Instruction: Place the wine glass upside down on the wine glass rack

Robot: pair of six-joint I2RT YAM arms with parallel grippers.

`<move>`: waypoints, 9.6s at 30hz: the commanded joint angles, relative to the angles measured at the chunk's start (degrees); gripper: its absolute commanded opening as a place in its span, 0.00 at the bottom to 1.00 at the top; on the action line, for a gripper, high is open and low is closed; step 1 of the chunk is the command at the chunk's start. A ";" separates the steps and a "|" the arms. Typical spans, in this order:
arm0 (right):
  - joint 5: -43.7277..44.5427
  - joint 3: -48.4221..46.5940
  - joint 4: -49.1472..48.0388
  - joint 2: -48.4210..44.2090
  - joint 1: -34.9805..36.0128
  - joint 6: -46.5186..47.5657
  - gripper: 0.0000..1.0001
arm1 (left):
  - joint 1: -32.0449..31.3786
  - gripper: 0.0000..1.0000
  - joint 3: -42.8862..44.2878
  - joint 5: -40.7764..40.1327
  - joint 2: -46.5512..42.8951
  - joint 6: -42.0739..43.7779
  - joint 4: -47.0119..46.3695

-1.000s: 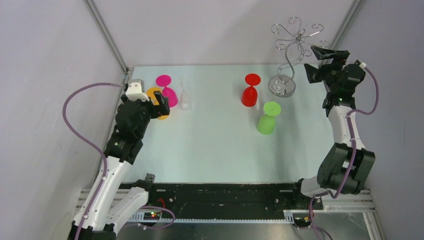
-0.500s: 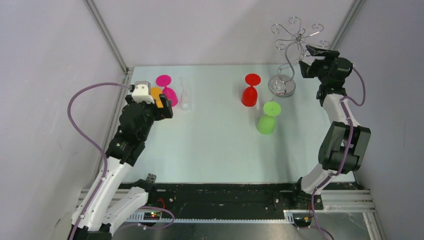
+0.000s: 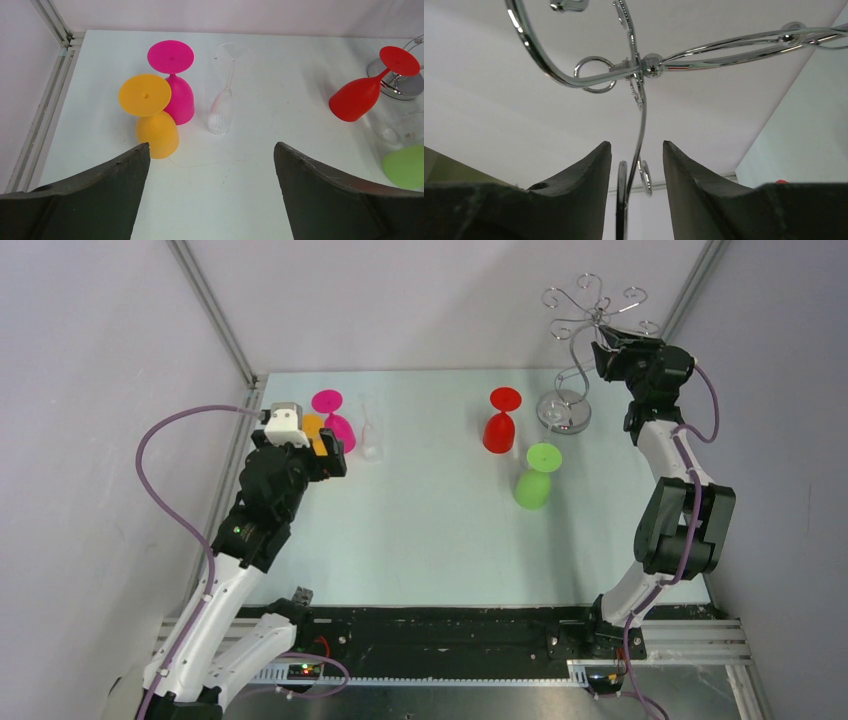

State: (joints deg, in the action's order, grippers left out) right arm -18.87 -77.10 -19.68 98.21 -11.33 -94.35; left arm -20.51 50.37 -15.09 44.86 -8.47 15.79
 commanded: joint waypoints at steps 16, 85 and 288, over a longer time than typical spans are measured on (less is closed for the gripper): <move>5.01 -4.06 3.08 -3.11 -0.35 2.97 0.35 | -0.53 0.98 -0.31 -1.51 -1.02 1.48 -0.56; 2.16 -24.68 -9.38 3.52 4.11 1.77 0.00 | -0.50 0.98 -0.19 -0.55 0.33 0.56 -0.59; 47.33 28.98 46.90 -69.22 59.74 16.65 0.95 | 4.78 0.98 -0.21 -9.88 -0.35 -2.67 -0.21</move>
State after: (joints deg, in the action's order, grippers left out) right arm 21.80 -47.88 23.14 31.79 48.42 -81.06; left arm -16.21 50.35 -25.71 44.21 -10.17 16.08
